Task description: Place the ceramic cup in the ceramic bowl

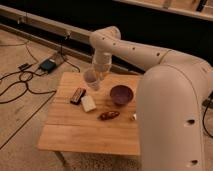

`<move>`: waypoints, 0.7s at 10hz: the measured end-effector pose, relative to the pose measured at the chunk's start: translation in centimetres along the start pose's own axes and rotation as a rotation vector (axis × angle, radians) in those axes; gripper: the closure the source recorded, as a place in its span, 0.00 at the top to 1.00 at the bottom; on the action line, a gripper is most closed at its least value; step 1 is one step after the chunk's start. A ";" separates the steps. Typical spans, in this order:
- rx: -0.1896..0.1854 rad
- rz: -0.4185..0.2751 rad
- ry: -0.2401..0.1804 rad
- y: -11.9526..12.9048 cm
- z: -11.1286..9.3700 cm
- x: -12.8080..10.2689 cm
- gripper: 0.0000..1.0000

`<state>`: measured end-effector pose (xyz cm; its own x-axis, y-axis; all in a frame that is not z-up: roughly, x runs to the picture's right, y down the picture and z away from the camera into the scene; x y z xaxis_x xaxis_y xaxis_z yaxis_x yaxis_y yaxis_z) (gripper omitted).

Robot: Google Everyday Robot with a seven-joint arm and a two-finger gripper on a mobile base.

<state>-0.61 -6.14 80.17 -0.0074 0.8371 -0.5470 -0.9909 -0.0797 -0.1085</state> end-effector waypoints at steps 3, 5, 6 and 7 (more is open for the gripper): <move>0.018 0.093 -0.002 -5.3 0.4 -1.0 0.00; 0.027 0.149 0.004 -8.2 0.7 -1.0 0.00; 0.033 0.172 0.013 -9.6 0.8 -0.8 0.00; 0.039 0.181 0.026 -10.8 0.9 -0.4 0.00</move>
<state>9.95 -5.14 82.31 -0.1833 0.7963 -0.5764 -0.9781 -0.2064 0.0259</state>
